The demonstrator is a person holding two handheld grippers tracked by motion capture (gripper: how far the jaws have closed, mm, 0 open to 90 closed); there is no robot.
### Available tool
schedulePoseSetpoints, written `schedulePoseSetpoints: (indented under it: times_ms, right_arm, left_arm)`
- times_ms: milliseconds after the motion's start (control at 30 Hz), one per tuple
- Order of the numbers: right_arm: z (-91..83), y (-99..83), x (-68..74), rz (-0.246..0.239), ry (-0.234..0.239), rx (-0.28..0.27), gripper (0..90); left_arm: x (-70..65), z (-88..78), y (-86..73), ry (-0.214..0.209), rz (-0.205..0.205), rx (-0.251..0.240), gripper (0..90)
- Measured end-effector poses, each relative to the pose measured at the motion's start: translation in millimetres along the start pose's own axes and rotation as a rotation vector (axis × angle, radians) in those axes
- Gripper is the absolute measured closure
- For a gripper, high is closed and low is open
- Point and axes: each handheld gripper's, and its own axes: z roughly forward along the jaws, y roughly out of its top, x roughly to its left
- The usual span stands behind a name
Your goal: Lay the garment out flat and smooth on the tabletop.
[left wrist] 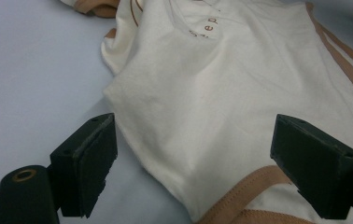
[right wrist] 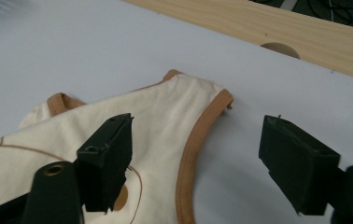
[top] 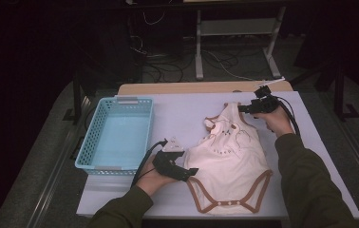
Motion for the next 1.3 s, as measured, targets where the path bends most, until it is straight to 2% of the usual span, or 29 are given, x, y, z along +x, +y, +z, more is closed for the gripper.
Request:
schedulePoseSetpoints:
  times_ms: [133,367,467,667,833,867,967,1033,1300]
  right_arm:
    - [-10.0,-7.1,4.4,0.004,0.005,-0.019,15.8]
    - [-21.9,-25.5,11.5,-0.003,0.035,0.0,5.8]
    - [-25.6,-35.3,14.5,-0.014,0.039,0.024,1.3]
    - [-38.6,-57.6,21.2,-0.021,0.039,0.011,0.0]
    - [-47.4,-77.6,30.2,-0.069,0.024,0.011,0.0]
    - [-49.9,-80.5,31.9,-0.074,0.023,0.009,0.0]
    - [-57.7,-89.5,38.8,-0.076,0.024,-0.012,0.0]
    - [-62.8,-95.0,42.2,-0.072,0.034,-0.024,0.0]
    - [-81.8,-125.0,61.4,-0.074,0.074,-0.051,0.0]
  left_arm:
    - [-0.6,0.3,0.2,0.002,0.0,-0.002,14.4]
    - [-1.0,0.2,0.1,0.003,0.0,-0.003,14.3]
    - [-0.7,0.0,0.1,0.003,0.002,-0.003,14.3]
    - [-0.6,0.0,0.0,0.001,0.002,0.0,14.3]
    - [-0.7,0.0,0.5,-0.002,0.01,0.007,14.1]
    - [-0.3,-0.7,0.8,-0.002,0.022,0.015,14.1]
    - [-0.6,-0.7,1.0,-0.003,0.019,0.01,14.0]
    - [-1.1,-0.1,0.8,-0.001,0.007,-0.002,14.0]
    - [-0.5,-1.0,1.0,0.0,0.007,-0.007,14.0]
